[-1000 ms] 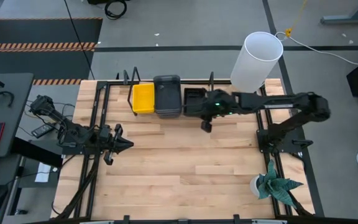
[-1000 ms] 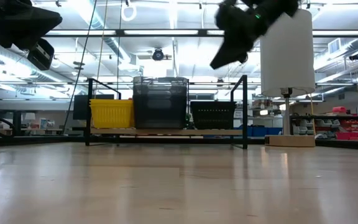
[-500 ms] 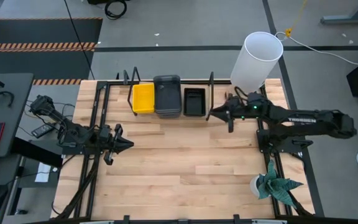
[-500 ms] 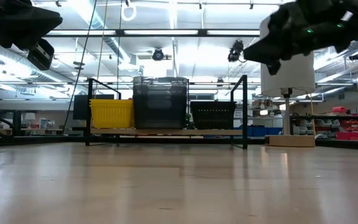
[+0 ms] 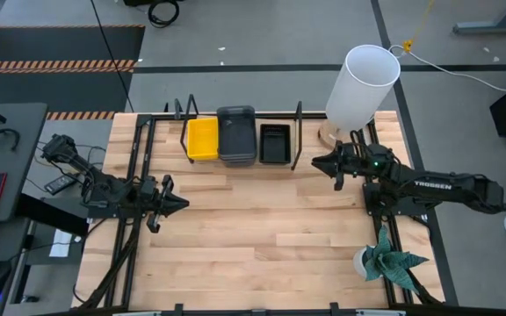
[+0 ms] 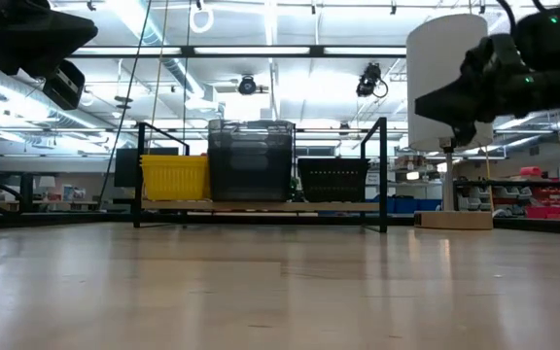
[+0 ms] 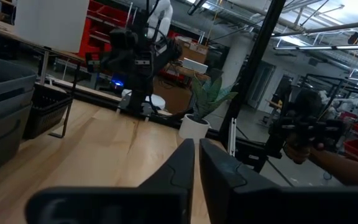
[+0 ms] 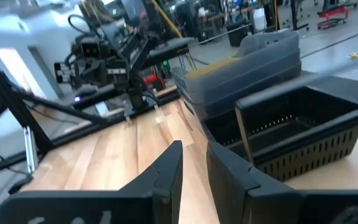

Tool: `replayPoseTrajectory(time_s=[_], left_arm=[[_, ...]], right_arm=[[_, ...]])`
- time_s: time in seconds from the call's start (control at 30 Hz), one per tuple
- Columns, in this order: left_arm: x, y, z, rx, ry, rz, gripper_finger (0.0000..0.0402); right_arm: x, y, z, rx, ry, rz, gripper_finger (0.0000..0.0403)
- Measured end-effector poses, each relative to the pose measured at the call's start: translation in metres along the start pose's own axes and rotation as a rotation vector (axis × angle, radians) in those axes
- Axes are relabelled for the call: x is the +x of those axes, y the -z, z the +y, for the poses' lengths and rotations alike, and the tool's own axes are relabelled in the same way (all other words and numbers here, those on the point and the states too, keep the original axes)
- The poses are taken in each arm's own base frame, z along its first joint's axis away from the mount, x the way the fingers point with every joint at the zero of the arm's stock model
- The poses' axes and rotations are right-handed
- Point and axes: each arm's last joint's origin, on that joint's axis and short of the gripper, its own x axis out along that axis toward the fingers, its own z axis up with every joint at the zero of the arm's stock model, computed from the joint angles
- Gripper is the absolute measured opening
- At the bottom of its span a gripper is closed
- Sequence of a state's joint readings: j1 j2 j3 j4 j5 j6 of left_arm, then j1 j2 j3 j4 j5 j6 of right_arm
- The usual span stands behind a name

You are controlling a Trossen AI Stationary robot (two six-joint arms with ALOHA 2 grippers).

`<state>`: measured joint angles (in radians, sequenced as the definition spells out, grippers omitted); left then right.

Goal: Stack baskets on shelf by color
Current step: Return to Home Position

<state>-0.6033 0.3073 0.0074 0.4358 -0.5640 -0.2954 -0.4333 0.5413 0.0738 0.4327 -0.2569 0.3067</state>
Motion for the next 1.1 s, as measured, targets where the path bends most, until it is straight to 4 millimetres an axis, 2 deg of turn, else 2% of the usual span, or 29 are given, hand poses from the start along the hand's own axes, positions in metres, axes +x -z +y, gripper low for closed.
replayPoseTrajectory(time_s=[0.13,0.33,0.5,0.8,1.1], left_arm=[[0.0,0.0,0.0,0.0,0.0,0.0,0.0035],[0.0,0.0,-0.0001,0.0,0.001,0.0,0.003],[0.0,0.0,0.0,0.001,0.0,0.0,0.0026],[0.0,0.0,0.0,0.001,0.0,0.0,0.0036],[0.0,0.0,0.0,0.0,0.0,0.0,0.0024]], right_arm=[[-0.0052,0.0134,-0.0033,0.07,-0.006,-0.025,0.0078],[-0.0054,0.0138,-0.0033,0.124,-0.001,-0.016,0.0078],[-0.0053,0.0134,-0.0059,0.131,0.076,-0.043,0.0078],[-0.0052,0.0136,-0.0059,0.135,0.075,-0.04,0.0078],[-0.0052,0.0136,-0.0059,0.134,0.075,-0.04,0.0078]])
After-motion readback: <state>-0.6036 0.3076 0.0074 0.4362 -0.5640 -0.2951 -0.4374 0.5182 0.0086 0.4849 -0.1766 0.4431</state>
